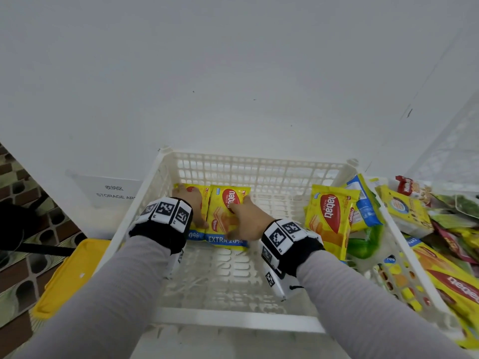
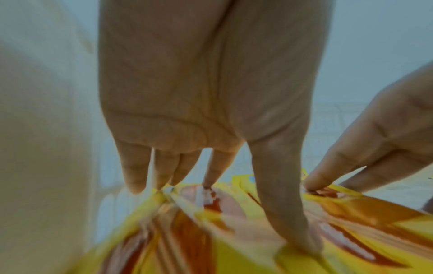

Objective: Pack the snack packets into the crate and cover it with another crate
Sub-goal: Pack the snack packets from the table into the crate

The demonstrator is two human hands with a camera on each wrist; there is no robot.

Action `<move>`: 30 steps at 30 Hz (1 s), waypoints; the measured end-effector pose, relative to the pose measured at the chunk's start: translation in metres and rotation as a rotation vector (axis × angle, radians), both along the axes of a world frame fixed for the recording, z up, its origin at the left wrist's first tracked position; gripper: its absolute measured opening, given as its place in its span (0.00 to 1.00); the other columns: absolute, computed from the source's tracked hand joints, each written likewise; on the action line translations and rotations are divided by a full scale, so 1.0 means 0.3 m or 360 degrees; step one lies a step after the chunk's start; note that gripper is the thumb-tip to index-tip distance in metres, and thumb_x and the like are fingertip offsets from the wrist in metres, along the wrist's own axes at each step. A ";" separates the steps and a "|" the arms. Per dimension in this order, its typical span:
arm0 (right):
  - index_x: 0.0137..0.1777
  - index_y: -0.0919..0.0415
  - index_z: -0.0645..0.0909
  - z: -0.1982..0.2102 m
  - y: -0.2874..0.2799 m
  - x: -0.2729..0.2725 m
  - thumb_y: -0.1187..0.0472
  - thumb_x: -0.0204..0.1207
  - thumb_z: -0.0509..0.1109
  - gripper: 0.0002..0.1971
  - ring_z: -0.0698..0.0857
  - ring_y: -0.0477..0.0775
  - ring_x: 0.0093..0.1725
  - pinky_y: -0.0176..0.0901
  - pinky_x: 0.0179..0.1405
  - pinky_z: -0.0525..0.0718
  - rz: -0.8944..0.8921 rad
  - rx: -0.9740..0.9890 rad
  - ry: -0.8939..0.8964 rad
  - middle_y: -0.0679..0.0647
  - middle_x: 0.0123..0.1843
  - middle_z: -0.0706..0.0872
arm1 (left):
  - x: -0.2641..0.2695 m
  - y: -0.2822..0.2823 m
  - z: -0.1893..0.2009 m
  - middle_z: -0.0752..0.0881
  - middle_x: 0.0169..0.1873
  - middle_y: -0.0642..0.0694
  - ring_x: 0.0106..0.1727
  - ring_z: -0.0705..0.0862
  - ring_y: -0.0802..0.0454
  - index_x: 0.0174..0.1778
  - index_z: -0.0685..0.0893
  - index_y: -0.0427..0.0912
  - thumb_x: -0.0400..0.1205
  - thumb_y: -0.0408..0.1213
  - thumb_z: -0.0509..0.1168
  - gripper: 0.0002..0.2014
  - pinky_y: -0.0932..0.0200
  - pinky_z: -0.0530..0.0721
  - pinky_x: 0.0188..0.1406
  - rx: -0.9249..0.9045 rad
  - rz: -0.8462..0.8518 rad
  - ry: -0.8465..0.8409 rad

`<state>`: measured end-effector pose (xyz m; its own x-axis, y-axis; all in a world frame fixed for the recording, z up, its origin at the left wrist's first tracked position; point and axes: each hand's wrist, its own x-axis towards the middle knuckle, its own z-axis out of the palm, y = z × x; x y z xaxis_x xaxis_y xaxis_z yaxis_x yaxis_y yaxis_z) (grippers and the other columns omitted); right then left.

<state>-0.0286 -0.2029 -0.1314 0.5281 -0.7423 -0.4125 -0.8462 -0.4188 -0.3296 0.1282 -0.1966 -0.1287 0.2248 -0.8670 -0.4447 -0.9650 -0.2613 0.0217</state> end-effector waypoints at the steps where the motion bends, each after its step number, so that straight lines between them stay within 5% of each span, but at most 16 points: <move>1: 0.52 0.66 0.75 0.015 -0.005 -0.006 0.54 0.76 0.71 0.16 0.77 0.65 0.62 0.50 0.59 0.78 -0.0015 -0.0013 -0.0075 0.63 0.55 0.77 | -0.009 -0.002 0.008 0.65 0.75 0.34 0.74 0.68 0.37 0.71 0.68 0.37 0.73 0.53 0.73 0.36 0.47 0.74 0.69 -0.0030 -0.0040 -0.0009; 2: 0.49 0.67 0.76 0.033 -0.012 -0.013 0.55 0.77 0.70 0.14 0.78 0.64 0.59 0.49 0.54 0.78 -0.0043 -0.0039 -0.0154 0.61 0.49 0.80 | -0.019 -0.005 0.018 0.70 0.72 0.36 0.71 0.71 0.39 0.68 0.71 0.38 0.75 0.52 0.71 0.32 0.48 0.75 0.67 -0.0079 -0.0079 0.0012; 5: 0.69 0.65 0.75 0.101 -0.037 -0.061 0.55 0.76 0.70 0.23 0.78 0.60 0.67 0.46 0.62 0.76 -0.0182 -0.0105 -0.0301 0.61 0.68 0.80 | -0.057 -0.019 0.054 0.75 0.70 0.39 0.68 0.76 0.43 0.70 0.72 0.39 0.77 0.48 0.70 0.28 0.52 0.78 0.62 -0.0289 -0.0174 0.0222; 8: 0.74 0.61 0.71 0.178 -0.064 -0.141 0.55 0.76 0.70 0.27 0.74 0.57 0.72 0.45 0.67 0.72 -0.0316 -0.0269 -0.0344 0.57 0.74 0.75 | -0.118 -0.026 0.097 0.69 0.76 0.44 0.73 0.71 0.46 0.77 0.66 0.42 0.80 0.46 0.67 0.31 0.58 0.73 0.58 -0.0442 -0.0240 0.0536; 13: 0.62 0.57 0.80 0.331 -0.110 -0.325 0.61 0.72 0.71 0.18 0.80 0.59 0.63 0.48 0.62 0.79 -0.0641 -0.0623 -0.0149 0.57 0.63 0.82 | -0.302 -0.027 0.123 0.75 0.69 0.42 0.68 0.77 0.49 0.74 0.69 0.46 0.78 0.45 0.70 0.29 0.59 0.76 0.51 -0.0342 -0.0269 0.1136; 16: 0.54 0.65 0.80 0.386 -0.126 -0.426 0.67 0.72 0.66 0.11 0.82 0.65 0.57 0.52 0.57 0.82 -0.0822 -0.0664 0.0058 0.62 0.54 0.83 | -0.420 -0.019 0.105 0.73 0.72 0.43 0.68 0.75 0.50 0.77 0.65 0.45 0.78 0.47 0.70 0.34 0.60 0.73 0.60 -0.0078 -0.0396 0.1163; 18: 0.39 0.67 0.77 0.395 -0.129 -0.470 0.71 0.71 0.62 0.03 0.80 0.64 0.48 0.46 0.47 0.79 -0.0884 -0.0641 0.0165 0.62 0.40 0.80 | -0.480 -0.020 0.086 0.68 0.76 0.42 0.73 0.71 0.48 0.80 0.59 0.42 0.78 0.47 0.69 0.38 0.58 0.70 0.67 -0.0012 -0.0456 0.1121; 21: 0.27 0.66 0.67 0.375 -0.133 -0.499 0.73 0.71 0.63 0.13 0.76 0.60 0.39 0.40 0.31 0.70 -0.0942 -0.0548 0.0288 0.58 0.28 0.73 | -0.540 -0.031 0.054 0.67 0.76 0.38 0.75 0.70 0.44 0.81 0.55 0.40 0.77 0.44 0.71 0.41 0.53 0.71 0.71 -0.0007 -0.0343 0.1282; 26: 0.28 0.65 0.69 0.331 -0.141 -0.522 0.73 0.69 0.68 0.13 0.77 0.59 0.39 0.37 0.21 0.65 -0.0962 -0.0500 0.0315 0.56 0.28 0.74 | -0.587 -0.034 0.021 0.75 0.67 0.36 0.64 0.78 0.43 0.80 0.51 0.41 0.76 0.36 0.73 0.44 0.51 0.79 0.57 0.0016 -0.0079 0.1665; 30: 0.41 0.69 0.81 0.319 -0.146 -0.524 0.72 0.69 0.68 0.03 0.84 0.61 0.48 0.41 0.36 0.77 -0.0949 -0.0499 0.0203 0.61 0.40 0.84 | -0.601 -0.026 0.021 0.82 0.61 0.36 0.60 0.82 0.41 0.69 0.69 0.32 0.75 0.30 0.73 0.29 0.51 0.85 0.55 -0.0039 -0.0128 0.1668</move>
